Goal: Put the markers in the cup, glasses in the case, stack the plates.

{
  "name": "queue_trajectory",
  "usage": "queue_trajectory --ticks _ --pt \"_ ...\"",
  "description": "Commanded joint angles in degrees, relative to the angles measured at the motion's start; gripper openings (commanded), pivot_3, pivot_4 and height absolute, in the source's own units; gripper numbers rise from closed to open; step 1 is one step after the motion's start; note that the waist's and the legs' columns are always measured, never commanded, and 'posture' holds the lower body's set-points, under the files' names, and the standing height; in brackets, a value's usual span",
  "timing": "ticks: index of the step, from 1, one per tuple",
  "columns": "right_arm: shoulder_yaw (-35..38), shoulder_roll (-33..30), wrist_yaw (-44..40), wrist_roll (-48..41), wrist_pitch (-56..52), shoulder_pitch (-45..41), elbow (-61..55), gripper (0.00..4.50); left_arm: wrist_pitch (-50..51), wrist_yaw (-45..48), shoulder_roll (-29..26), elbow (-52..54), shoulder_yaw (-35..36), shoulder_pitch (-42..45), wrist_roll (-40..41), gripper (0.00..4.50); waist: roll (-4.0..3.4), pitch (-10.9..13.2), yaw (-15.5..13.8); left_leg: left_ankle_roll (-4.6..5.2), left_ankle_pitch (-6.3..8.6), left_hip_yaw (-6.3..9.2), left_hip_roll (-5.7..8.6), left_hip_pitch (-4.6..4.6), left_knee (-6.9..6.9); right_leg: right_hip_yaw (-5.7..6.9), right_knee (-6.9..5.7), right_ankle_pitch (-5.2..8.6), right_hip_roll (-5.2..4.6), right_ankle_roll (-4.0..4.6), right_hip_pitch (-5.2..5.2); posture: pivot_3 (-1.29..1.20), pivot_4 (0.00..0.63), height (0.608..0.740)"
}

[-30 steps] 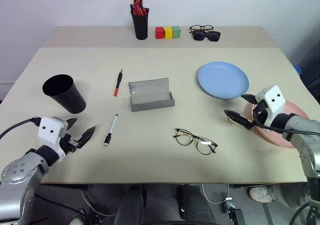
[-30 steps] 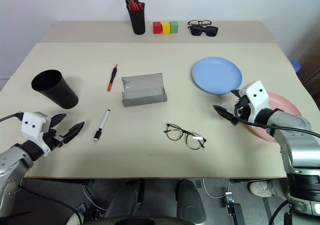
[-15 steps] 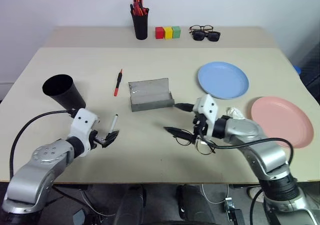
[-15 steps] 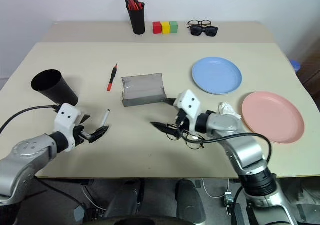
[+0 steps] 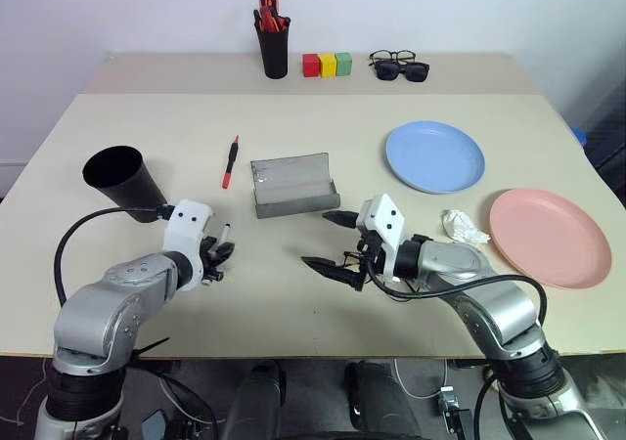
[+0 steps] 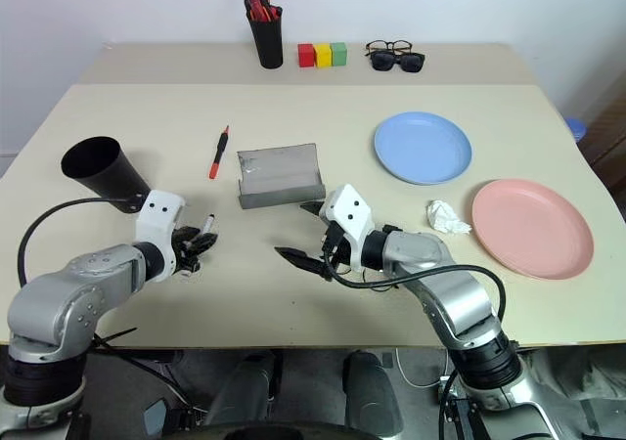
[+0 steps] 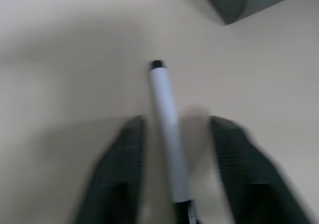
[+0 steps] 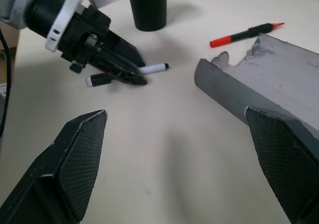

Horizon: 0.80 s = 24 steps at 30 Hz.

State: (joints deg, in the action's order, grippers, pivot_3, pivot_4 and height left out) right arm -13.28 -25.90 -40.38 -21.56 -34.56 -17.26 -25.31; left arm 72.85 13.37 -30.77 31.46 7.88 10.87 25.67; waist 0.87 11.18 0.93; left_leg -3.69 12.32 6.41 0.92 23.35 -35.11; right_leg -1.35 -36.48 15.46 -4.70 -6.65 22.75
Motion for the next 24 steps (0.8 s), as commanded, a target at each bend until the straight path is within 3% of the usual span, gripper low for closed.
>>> queue_trajectory --ticks 1,3,6,10,15,24 --pt "0.0 0.4 -0.1 0.0 1.4 -0.9 -1.6 4.5 -5.9 2.7 -0.7 -0.6 0.0 -0.9 -0.6 0.04 0.0 0.0 -0.1 0.0 0.0 0.0 0.0 0.0 0.0 0.0 0.0 0.0 0.0 0.0 0.0 0.0 0.15 0.74" --pt "-0.1 0.6 -0.2 0.2 1.6 -1.1 -1.3 4.5 -11.7 5.0 -1.1 -0.1 1.1 -1.0 -0.6 0.04 0.01 0.0 -0.1 0.0 0.0 0.0 0.0 0.0 0.01 0.0 0.01 0.0 -0.01 0.01 0.01 0.0 0.15 0.74" --pt "-0.3 1.1 -0.5 0.8 2.6 -2.5 0.1 4.5 -26.9 7.9 1.1 0.5 12.4 4.6 3.1 0.04 0.06 0.0 -0.2 -0.05 -0.03 0.01 -0.01 0.06 0.01 0.0 0.05 0.01 -0.01 0.07 0.05 0.0 0.15 0.74" --pt "-1.1 2.6 -0.6 1.7 4.2 -4.6 2.3 4.5 -38.8 -2.7 2.9 -6.7 19.8 15.0 -3.0 0.04 0.09 0.0 -0.1 -0.14 -0.08 0.03 -0.02 0.08 0.0 0.03 0.08 -0.03 0.0 0.11 0.04 0.0 0.15 0.74" --pt "-1.7 4.5 -0.4 2.6 5.5 -6.5 4.2 4.5 -49.8 -9.5 2.3 -15.3 19.4 15.3 -13.4 0.04 0.02 0.0 0.1 -0.12 -0.07 -0.07 0.01 0.03 0.06 -0.06 0.12 -0.17 0.01 -0.14 0.04 0.0 0.15 0.74" --pt "-1.8 4.8 -1.1 2.8 5.6 -7.0 4.1 4.5 -57.2 -8.9 4.0 -21.9 14.9 11.1 -17.3 0.04 0.17 0.0 -0.1 -0.12 -0.07 -0.04 0.03 0.1 -0.02 -0.04 0.14 -0.2 -0.01 -0.19 0.03 0.0 0.15 0.74"
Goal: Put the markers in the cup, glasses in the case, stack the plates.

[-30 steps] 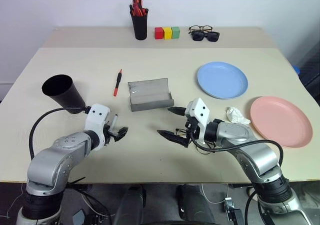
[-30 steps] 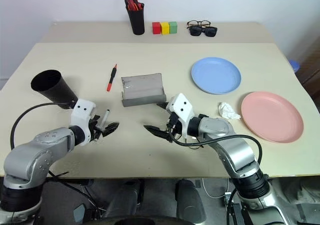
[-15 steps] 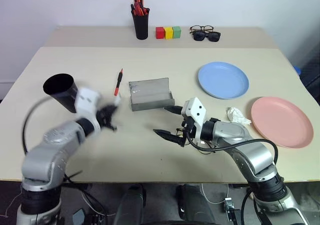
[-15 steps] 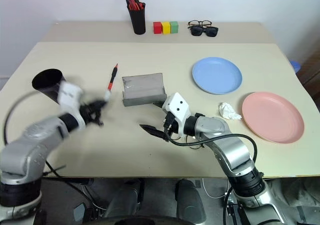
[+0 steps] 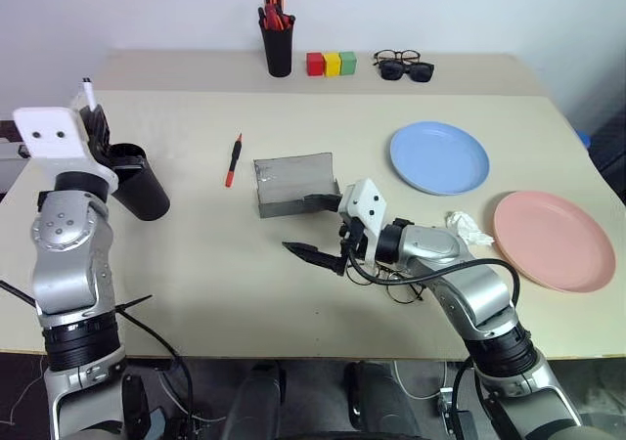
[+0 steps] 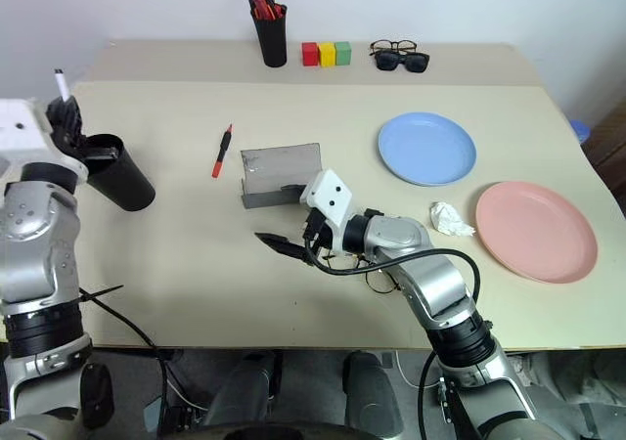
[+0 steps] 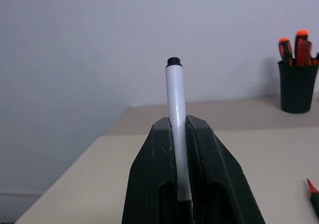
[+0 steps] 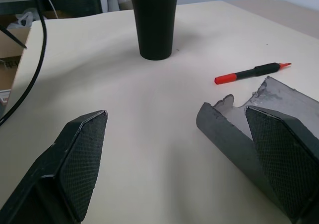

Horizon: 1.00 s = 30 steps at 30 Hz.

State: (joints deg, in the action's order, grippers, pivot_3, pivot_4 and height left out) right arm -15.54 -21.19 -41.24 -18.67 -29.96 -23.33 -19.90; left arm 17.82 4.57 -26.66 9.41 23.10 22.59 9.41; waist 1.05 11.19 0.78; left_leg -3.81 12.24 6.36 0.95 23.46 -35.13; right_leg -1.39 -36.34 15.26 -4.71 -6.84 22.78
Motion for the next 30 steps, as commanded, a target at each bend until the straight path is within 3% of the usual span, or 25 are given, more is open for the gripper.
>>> queue_trajectory --ticks 1,3,4,8,12,16,19,22,24,27,30 --pt "0.5 0.1 -0.2 -0.1 0.9 -0.9 -1.4 4.5 -2.3 -0.3 0.0 -0.3 -0.6 -1.0 -1.4 0.04 0.0 0.0 0.1 0.0 0.0 0.01 0.0 -0.01 0.0 0.0 -0.01 0.0 0.0 0.0 0.0 0.0 0.15 0.74" --pt "0.6 0.1 -0.2 0.0 0.8 -1.0 -1.5 4.5 -2.3 -0.7 0.5 -1.1 -0.8 -1.4 -1.6 0.04 -0.01 0.0 0.3 0.0 0.0 0.01 -0.01 -0.03 0.02 0.0 -0.04 0.0 0.01 0.0 0.01 0.0 0.15 0.74" --pt "0.5 0.1 -0.1 0.0 0.8 -1.0 -1.5 4.5 -2.7 -1.1 0.6 -1.3 -0.8 -1.5 -1.9 0.41 -0.01 0.0 0.3 0.0 0.0 0.01 -0.01 -0.04 0.02 0.0 -0.05 0.0 0.02 0.0 0.01 0.0 0.15 0.74" --pt "0.7 0.1 0.0 0.1 0.7 -1.0 -1.7 4.5 -3.2 -1.9 0.7 -1.5 -0.8 -1.4 -2.5 2.1 0.0 0.0 0.2 0.0 0.0 0.02 -0.01 -0.03 0.01 0.0 -0.06 0.0 0.01 0.0 0.01 0.0 0.15 0.74" --pt "0.8 0.1 0.2 0.1 0.5 -0.9 -1.9 4.5 -3.2 -2.4 0.6 -1.5 -0.4 -0.9 -2.4 4.22 0.0 0.0 0.2 0.0 0.0 0.01 -0.01 -0.03 0.01 0.0 -0.06 0.0 0.01 0.0 0.01 0.0 0.15 0.74" --pt "0.9 0.1 0.5 0.0 0.3 -0.7 -1.9 4.5 -1.1 2.1 1.6 2.5 -3.6 4.1 3.0 4.22 0.0 0.0 -0.1 0.0 0.0 0.02 -0.01 -0.03 0.0 0.01 -0.07 0.0 0.01 0.0 0.01 0.0 0.15 0.74" --pt "0.9 0.2 0.5 0.0 0.3 -0.8 -1.8 4.5 8.4 6.1 0.9 4.5 -11.0 8.2 3.8 4.37 0.03 0.0 -0.3 0.0 0.0 0.06 0.04 0.0 -0.05 0.05 -0.03 -0.02 -0.02 -0.03 -0.07 0.0 0.15 0.74" --pt "0.7 0.4 0.6 0.1 0.4 -1.1 -1.5 4.5 20.1 3.0 1.9 1.7 -15.8 13.2 1.0 4.37 0.03 0.0 0.1 0.0 0.0 0.06 0.08 -0.03 -0.08 0.03 -0.02 -0.05 -0.03 -0.1 -0.1 0.0 0.15 0.74" --pt "0.6 0.6 0.7 0.2 0.4 -1.3 -1.3 4.5 24.6 0.0 2.8 -4.5 -18.9 17.6 -2.6 4.37 0.02 0.0 0.6 0.0 -0.01 0.07 0.07 -0.07 -0.07 0.02 -0.1 -0.05 0.0 -0.1 -0.08 0.0 0.15 0.74" --pt "0.5 0.8 0.9 0.4 0.5 -1.2 -1.2 4.5 34.5 -2.5 5.9 -14.9 -18.3 23.4 -2.3 4.37 0.02 0.0 1.0 0.01 -0.01 0.09 0.06 -0.09 -0.09 0.02 -0.45 -0.03 0.02 -0.09 0.08 0.0 0.15 0.74" --pt "0.5 0.7 1.2 0.5 0.5 -0.7 -1.4 4.5 32.5 -3.5 7.1 -25.0 -16.5 26.8 -2.3 4.37 0.03 0.0 1.6 0.01 -0.01 0.09 0.07 -0.08 -0.09 0.02 -0.55 0.0 0.0 -0.11 0.13 0.0 0.15 0.74"
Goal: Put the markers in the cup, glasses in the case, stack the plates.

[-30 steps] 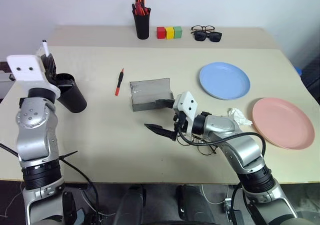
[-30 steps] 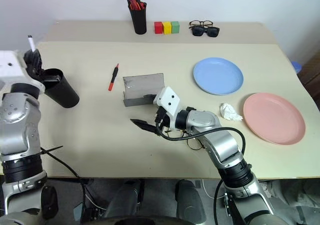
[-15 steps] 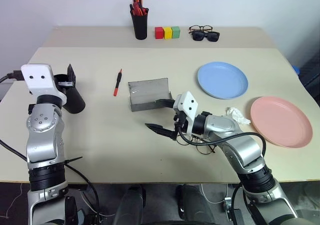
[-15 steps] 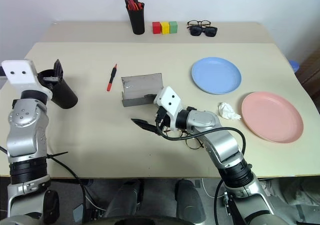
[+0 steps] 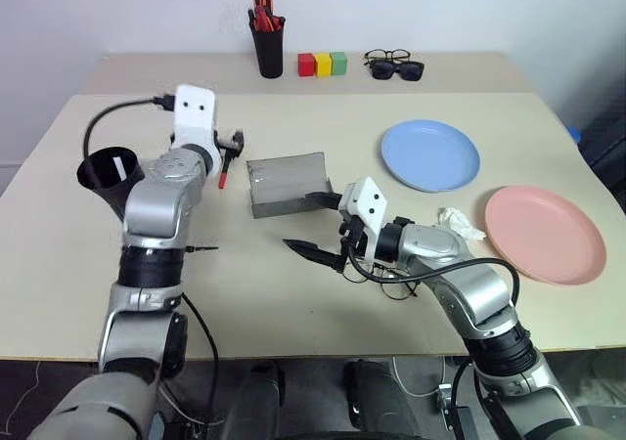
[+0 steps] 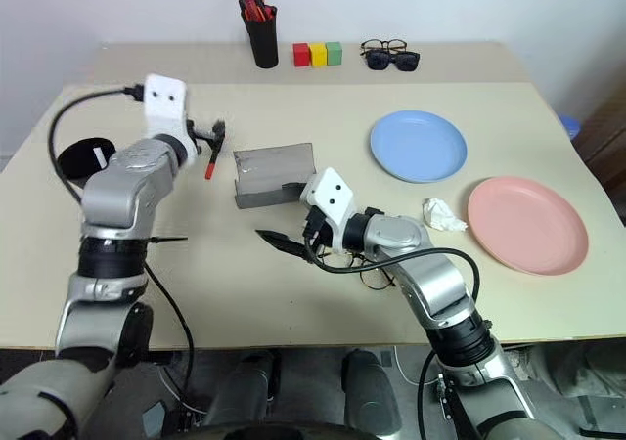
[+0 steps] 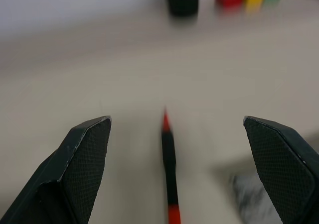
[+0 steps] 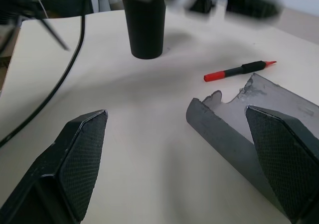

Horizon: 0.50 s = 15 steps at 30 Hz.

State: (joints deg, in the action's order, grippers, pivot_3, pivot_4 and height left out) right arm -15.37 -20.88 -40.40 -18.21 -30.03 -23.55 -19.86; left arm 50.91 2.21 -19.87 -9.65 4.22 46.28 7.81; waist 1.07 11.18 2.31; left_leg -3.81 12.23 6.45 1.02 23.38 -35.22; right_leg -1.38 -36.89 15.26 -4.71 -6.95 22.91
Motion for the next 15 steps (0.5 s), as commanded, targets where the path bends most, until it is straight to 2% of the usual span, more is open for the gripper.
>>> queue_trajectory --ticks 1,4,8,13,15 --pt "0.5 0.3 0.5 0.1 0.6 -0.2 -1.7 4.5 -1.3 -0.9 0.8 -10.7 3.2 4.7 -0.1 4.37 0.01 0.0 0.2 0.0 0.0 0.0 0.0 0.01 0.0 0.0 -0.04 0.0 0.0 0.0 0.04 0.0 0.15 0.74" --pt "0.7 0.1 0.9 0.1 0.5 0.3 -2.1 4.5 -2.4 1.0 1.2 -22.0 3.5 8.7 0.4 4.37 0.01 0.0 0.1 -0.03 -0.02 0.0 0.0 0.02 -0.01 -0.01 -0.11 0.0 0.0 0.01 0.1 0.0 0.15 0.74" --pt "0.8 0.2 1.8 0.3 0.6 0.6 -2.5 4.5 -6.0 2.3 0.5 -31.8 2.9 12.0 -0.7 4.37 0.02 0.0 0.0 -0.05 -0.03 0.0 0.02 0.05 -0.01 -0.01 -0.09 0.0 -0.03 0.01 0.1 0.0 0.15 0.74" --pt "0.9 -0.1 2.2 0.2 0.7 0.8 -2.7 4.5 -8.2 1.6 0.3 -35.6 3.7 13.3 -0.9 1.97 0.02 0.0 0.2 -0.07 -0.04 -0.01 0.02 0.05 -0.01 -0.02 -0.11 0.0 -0.03 0.01 0.11 0.0 0.15 0.74" --pt "0.9 -0.1 2.3 0.2 0.8 0.7 -2.6 4.5 -12.9 0.4 0.4 -34.4 4.4 12.8 -1.0 0.95 0.02 0.0 0.2 -0.07 -0.04 0.0 0.02 0.04 0.0 -0.02 -0.14 0.0 -0.02 0.01 0.13 0.0 0.15 0.74"
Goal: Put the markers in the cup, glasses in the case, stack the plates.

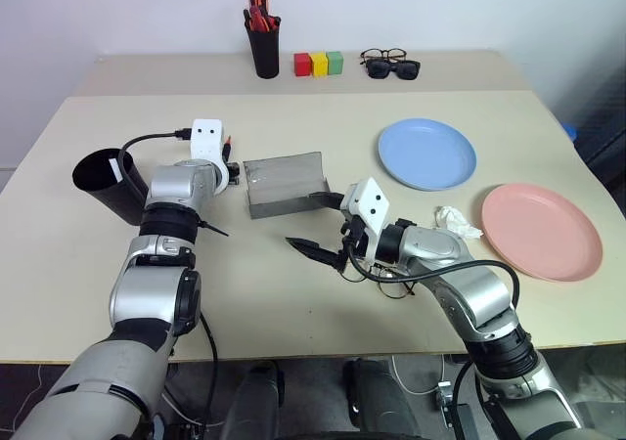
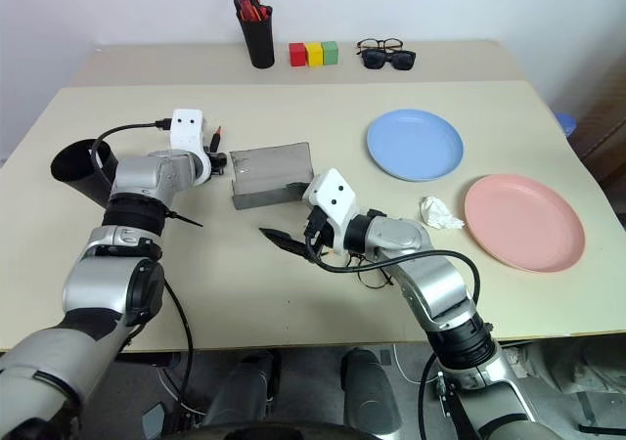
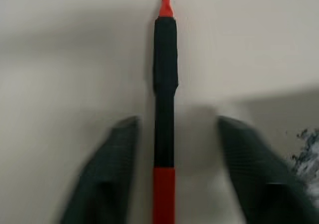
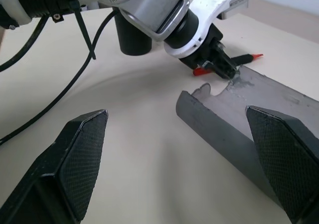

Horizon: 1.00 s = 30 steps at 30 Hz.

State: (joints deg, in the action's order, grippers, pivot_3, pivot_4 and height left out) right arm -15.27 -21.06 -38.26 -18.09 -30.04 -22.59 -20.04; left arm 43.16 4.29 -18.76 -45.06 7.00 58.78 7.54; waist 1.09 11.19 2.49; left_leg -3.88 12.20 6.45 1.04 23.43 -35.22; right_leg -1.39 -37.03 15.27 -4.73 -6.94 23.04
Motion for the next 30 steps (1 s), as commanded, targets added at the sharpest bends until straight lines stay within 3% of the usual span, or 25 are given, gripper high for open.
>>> queue_trajectory --ticks 1,2,5,8,13,16,22,30 --pt "0.7 0.1 0.1 0.1 0.9 -0.3 -2.4 4.5 -7.8 -2.2 -0.6 1.8 1.9 0.0 -0.9 0.4 0.0 0.0 0.0 -0.01 -0.01 0.0 0.0 0.0 0.0 -0.01 -0.02 0.0 0.0 0.0 0.02 0.0 0.15 0.74" --pt "0.7 0.0 0.1 0.1 0.9 -0.3 -2.3 4.5 -12.6 -2.6 -0.5 3.4 1.8 -0.6 -1.4 0.03 0.0 0.0 -0.1 -0.03 -0.02 0.0 0.0 0.02 0.0 -0.01 -0.04 0.0 0.0 0.0 0.05 0.0 0.15 0.74" --pt "0.6 0.1 0.0 0.2 1.2 -0.6 -2.0 4.5 -26.3 -5.3 -0.4 13.8 3.2 -2.7 -2.1 0.03 0.08 0.0 -0.2 -0.1 -0.06 -0.01 0.0 0.09 0.02 -0.03 -0.02 -0.01 -0.03 0.01 0.12 0.0 0.15 0.74" --pt "0.8 0.0 -0.1 0.2 1.4 -0.9 -1.6 4.5 -30.2 -3.4 -1.7 28.0 7.8 -7.1 1.9 0.03 0.09 0.1 -0.2 -0.17 -0.1 -0.02 0.0 0.18 0.03 -0.05 -0.02 -0.01 -0.06 0.02 0.21 0.0 0.15 0.74" --pt "1.1 0.1 -0.4 -0.1 1.7 -1.0 -1.3 4.5 -26.9 -5.1 -7.8 47.0 13.9 -19.5 -0.3 0.03 -0.03 0.0 0.4 -0.17 -0.1 -0.13 0.0 0.03 0.09 -0.15 -0.08 -0.01 -0.05 0.02 0.2 0.0 0.15 0.74" --pt "0.7 0.3 -1.0 -0.3 1.9 -1.3 -0.8 4.5 -23.3 -5.2 -8.8 54.2 17.2 -26.8 1.5 0.03 -0.01 0.0 0.0 -0.17 -0.1 -0.11 -0.02 -0.02 0.1 -0.16 -0.16 0.01 0.0 0.05 0.18 0.0 0.15 0.74" --pt "0.2 1.1 -2.4 -0.2 2.6 -2.6 0.8 4.5 -20.7 -5.3 -7.7 59.4 18.4 -35.5 1.4 0.03 0.13 0.0 -1.6 -0.17 -0.09 -0.07 0.02 0.02 -0.01 -0.11 -0.03 0.0 -0.05 0.04 0.02 0.0 0.15 0.74" --pt "0.2 1.2 -3.3 0.0 3.1 -3.2 1.6 4.5 -20.1 -5.8 -6.1 58.4 17.1 -38.6 0.5 0.03 0.13 0.0 -1.4 -0.16 -0.09 -0.07 0.01 0.02 0.03 -0.11 -0.04 0.0 -0.03 0.05 0.07 0.0 0.15 0.74"
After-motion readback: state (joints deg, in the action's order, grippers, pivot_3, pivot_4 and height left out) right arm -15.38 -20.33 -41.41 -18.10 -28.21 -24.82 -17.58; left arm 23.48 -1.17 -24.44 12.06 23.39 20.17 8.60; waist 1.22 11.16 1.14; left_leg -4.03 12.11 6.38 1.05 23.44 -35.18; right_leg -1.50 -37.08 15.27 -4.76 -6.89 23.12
